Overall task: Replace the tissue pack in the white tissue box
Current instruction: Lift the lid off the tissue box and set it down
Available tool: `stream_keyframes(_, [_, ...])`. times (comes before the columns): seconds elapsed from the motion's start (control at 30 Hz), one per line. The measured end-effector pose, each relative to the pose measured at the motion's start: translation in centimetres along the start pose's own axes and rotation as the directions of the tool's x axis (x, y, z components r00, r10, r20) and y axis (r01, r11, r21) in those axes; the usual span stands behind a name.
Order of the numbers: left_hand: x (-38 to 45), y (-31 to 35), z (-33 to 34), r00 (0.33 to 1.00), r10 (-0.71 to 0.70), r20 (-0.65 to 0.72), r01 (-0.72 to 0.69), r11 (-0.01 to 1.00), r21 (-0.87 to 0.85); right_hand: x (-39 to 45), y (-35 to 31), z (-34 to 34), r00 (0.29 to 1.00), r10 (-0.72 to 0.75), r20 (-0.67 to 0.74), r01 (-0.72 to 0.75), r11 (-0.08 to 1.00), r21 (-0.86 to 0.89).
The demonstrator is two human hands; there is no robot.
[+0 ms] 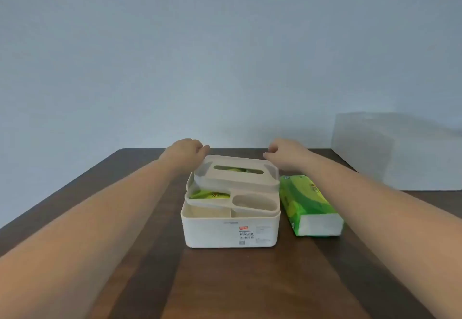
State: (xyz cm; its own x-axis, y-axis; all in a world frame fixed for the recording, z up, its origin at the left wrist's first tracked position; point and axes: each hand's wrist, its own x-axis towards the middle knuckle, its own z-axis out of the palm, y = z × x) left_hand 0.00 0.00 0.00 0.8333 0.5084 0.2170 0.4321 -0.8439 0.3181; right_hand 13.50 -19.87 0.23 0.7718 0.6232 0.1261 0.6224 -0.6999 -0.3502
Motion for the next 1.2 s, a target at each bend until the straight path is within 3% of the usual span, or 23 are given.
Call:
stream_keyframes(0.1, [-1.2, -0.5, -0.2, 1.000, -0.008, -0.024, 0.008, 1.000, -0.007, -1.4, -0.2, -0.7, 0.990, 0.141, -0.001, -0.141, 0.990, -0.023])
stream_keyframes(0.23, [-2.2, -0.6, -0.1, 0.994, -0.097, -0.044, 0.097, 0.995, -0.003, -3.4, -0.8, -1.6, 0.946, 0.299, 0.128, -0.306, 0.951, 0.036])
stream_keyframes(0.4, [-2.8, -0.7, 0.7, 0.982, -0.159, 0.100, 0.162, 0.987, -0.017, -4.1, -1.4, -1.2, 0.917, 0.333, 0.218, -0.335, 0.942, -0.029])
stream_keyframes(0.57, [-3.0, -0.4, 0.8, 0.968, -0.224, 0.113, 0.236, 0.965, -0.110, -4.1, -2.1, -0.1, 0.892, 0.361, 0.273, -0.377, 0.926, 0.007])
stream_keyframes(0.77, [-2.7, -1.4, -0.8, 0.973, -0.231, -0.030, 0.217, 0.946, -0.239, -3.1, -3.2, -0.5, 0.939, 0.294, 0.178, -0.310, 0.948, 0.070])
stream_keyframes(0.97, [-2.5, -4.3, -2.9, 0.951, -0.267, -0.157, 0.225, 0.944, -0.243, -1.3, -6.9, -0.7, 0.970, 0.243, 0.022, -0.244, 0.965, 0.101])
stream_keyframes(1.2, [-3.4, -11.5, -3.9, 0.903, -0.410, -0.125, 0.378, 0.900, -0.217, 0.6, -14.3, 1.3, 0.987, 0.094, 0.129, -0.099, 0.994, 0.037])
